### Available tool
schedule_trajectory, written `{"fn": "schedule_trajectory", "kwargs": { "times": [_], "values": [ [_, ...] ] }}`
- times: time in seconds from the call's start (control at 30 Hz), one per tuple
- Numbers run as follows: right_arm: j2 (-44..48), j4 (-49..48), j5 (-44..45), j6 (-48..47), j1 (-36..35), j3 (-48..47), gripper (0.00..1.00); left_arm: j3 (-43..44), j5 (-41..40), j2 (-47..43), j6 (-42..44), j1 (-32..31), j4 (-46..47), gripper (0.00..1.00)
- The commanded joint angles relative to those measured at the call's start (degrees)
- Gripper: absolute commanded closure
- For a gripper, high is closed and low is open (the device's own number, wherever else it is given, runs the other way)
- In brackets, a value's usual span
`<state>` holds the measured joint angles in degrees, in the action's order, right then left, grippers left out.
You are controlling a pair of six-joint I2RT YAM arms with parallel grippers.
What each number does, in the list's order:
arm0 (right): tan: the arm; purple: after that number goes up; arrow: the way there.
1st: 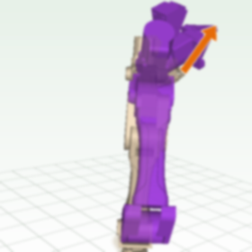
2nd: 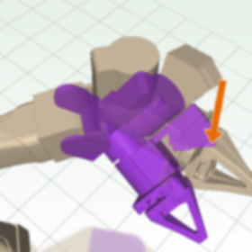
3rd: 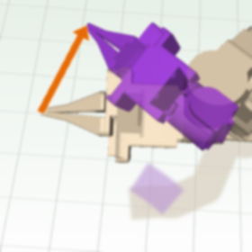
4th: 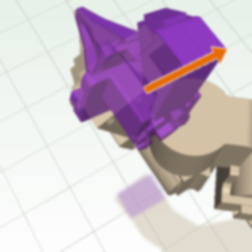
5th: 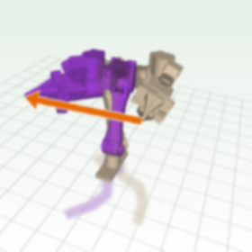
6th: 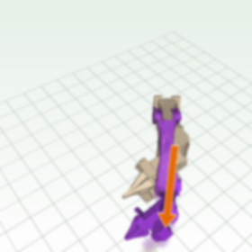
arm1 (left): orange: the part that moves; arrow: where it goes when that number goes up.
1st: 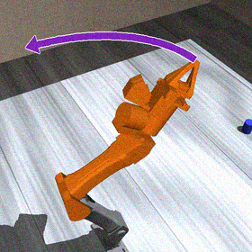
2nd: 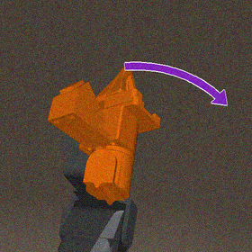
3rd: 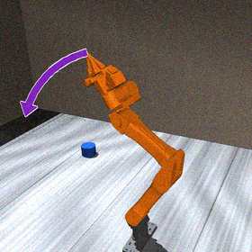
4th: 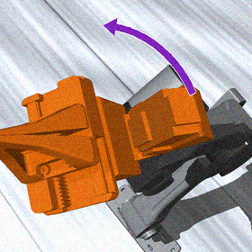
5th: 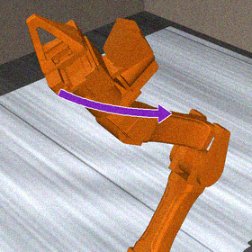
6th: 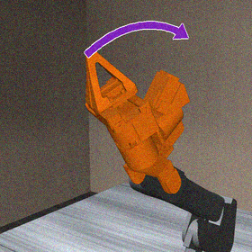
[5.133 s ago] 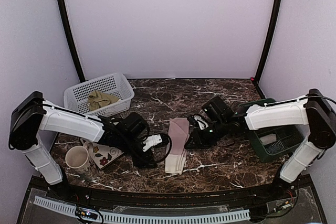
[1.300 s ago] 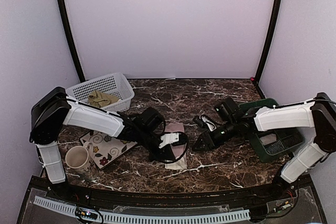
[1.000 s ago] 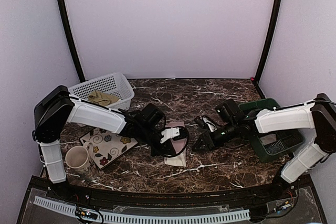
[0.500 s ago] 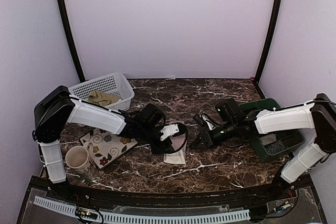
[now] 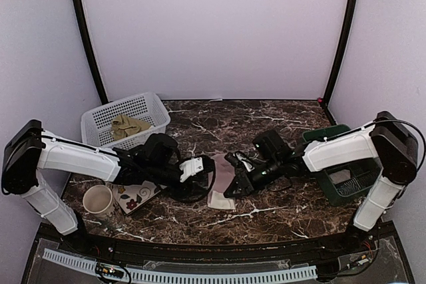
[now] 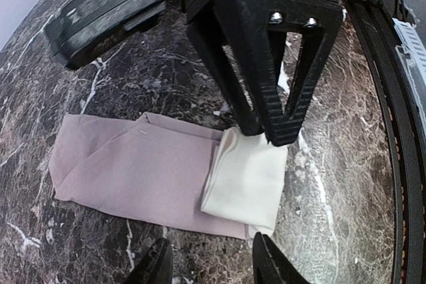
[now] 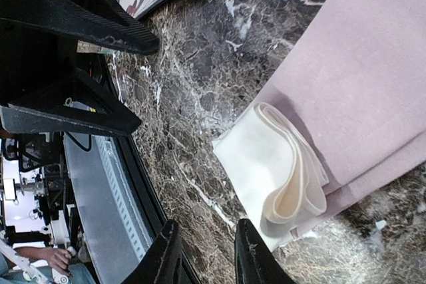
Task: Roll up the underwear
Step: Roll the underwear at the center of the board.
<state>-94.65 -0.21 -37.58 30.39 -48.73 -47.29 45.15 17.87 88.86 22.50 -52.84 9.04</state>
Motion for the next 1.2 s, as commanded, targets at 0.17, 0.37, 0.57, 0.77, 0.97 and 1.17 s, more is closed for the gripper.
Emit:
{"fn": "schedule_trajectory", "kwargs": {
  "times": [0.17,0.37,0.57,0.77,0.97,1.17],
  "values": [
    [-10.99,1.27,-1.11,-6.86,1.12,-8.27,0.74,-2.73,-4.36,3.28,12.29,-8.27,3.37,0.57],
    [-17.35,1.22,-2.57,-8.5,1.35,-9.47,0.79,-1.8,-7.14,6.21,15.39,-9.56,6.52,0.54],
    [-18.84,0.03,-3.67,-8.6,1.61,-8.02,0.79,-0.58,-10.42,10.37,22.22,-10.18,7.45,0.53],
    [-19.1,0.17,-4.32,-8.66,1.66,-7.84,0.79,-0.87,-11.32,13.1,25.35,-10.18,8.25,0.54],
    [-19.25,0.74,-4.85,-9.46,1.65,-8.11,0.79,0.0,-14.75,16.03,26.55,-10.35,8.41,0.67],
    [-18.28,2.06,-5.22,-11.04,1.38,-8.44,0.79,0.62,-13.56,14.16,21.97,-10.46,5.82,0.94]
  ]
}}
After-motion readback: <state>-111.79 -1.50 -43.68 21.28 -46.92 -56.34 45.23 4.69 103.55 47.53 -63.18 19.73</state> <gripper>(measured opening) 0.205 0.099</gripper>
